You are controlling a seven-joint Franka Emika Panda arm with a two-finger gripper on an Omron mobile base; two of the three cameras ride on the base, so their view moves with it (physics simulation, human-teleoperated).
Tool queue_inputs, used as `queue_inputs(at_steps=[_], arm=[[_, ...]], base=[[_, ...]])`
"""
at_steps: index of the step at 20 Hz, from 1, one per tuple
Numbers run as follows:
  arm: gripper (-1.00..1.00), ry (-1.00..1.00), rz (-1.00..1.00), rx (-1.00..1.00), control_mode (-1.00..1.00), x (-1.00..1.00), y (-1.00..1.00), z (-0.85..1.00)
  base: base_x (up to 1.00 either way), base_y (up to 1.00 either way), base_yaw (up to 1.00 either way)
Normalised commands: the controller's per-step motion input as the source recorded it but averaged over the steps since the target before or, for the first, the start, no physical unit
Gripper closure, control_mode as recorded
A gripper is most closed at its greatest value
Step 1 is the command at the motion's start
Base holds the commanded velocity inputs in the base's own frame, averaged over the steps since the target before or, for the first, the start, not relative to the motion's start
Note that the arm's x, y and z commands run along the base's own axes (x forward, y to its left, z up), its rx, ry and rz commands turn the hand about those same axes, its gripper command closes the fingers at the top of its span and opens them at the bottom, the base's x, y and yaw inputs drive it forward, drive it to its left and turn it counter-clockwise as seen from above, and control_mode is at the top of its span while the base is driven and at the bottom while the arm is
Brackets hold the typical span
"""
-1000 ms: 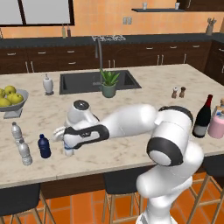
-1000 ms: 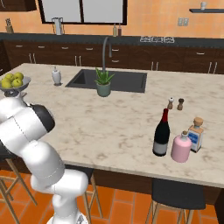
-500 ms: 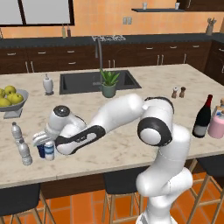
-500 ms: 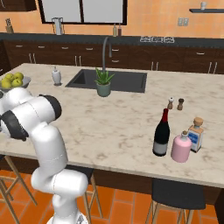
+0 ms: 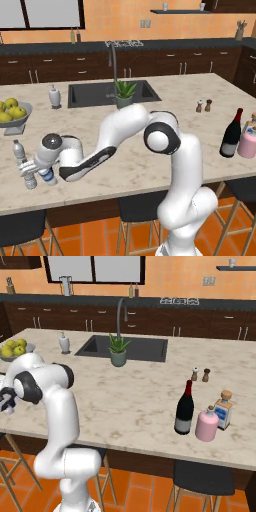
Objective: Move the plastic bottles in the middle to the plastics group, and the glass bottles in the middle to the glass group.
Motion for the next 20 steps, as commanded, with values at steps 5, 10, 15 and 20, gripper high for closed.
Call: queue_inputs(at_steps=[5, 10, 15, 20], arm=[[1.00, 0.00, -0.01, 0.03, -1.00, 0.00, 0.09, -0.36], [1.00, 0.00, 0.00, 0.01, -1.00, -0.01, -0.58, -0.26], [1.00, 0.00, 0.00, 0.10, -1.00, -0.15, -0.78, -0.24], [1.00, 0.00, 0.00, 0.32, -1.00, -0.01, -0.57, -0.05]], base=[[0.00, 0.00, 0.00], [0.00, 0.00, 0.00], [0.00, 0.00, 0.00], [0.00, 0.00, 0.00]])
